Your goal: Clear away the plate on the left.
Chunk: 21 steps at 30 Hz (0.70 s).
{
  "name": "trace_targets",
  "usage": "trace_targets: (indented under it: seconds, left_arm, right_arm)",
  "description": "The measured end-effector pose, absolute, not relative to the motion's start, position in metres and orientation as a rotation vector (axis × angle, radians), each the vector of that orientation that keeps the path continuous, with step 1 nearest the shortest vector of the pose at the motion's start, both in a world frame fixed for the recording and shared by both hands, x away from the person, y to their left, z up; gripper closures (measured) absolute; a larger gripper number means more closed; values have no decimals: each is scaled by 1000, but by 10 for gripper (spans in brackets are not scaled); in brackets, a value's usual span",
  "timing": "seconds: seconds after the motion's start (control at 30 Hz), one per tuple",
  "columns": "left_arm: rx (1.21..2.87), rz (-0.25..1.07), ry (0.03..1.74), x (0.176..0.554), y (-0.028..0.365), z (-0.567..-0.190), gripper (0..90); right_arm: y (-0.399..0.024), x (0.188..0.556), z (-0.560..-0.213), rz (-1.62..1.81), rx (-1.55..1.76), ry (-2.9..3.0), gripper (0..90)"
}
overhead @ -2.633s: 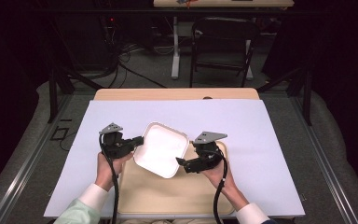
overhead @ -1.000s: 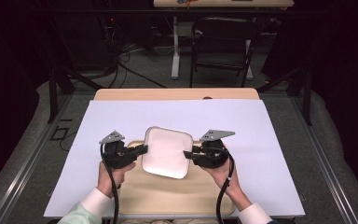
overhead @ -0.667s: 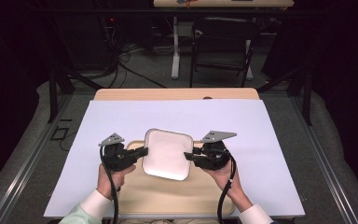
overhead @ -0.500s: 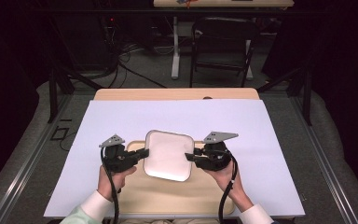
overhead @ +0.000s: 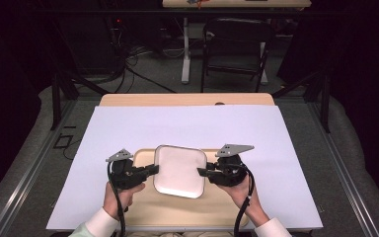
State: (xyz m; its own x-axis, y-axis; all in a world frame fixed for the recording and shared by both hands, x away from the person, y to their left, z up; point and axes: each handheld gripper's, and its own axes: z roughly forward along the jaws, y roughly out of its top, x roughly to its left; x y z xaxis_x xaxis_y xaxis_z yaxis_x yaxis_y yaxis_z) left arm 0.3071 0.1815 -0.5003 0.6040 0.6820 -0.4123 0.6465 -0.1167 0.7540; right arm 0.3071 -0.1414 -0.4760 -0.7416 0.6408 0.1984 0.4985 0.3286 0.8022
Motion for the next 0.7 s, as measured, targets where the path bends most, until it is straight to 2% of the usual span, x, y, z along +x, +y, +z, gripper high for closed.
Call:
trace_targets:
  seconds: [0.7]
  left_arm:
    - [1891,-36,1107,296,178,-514,848]
  right_arm:
    - [-143,301,-488,1326,1093,2528,715]
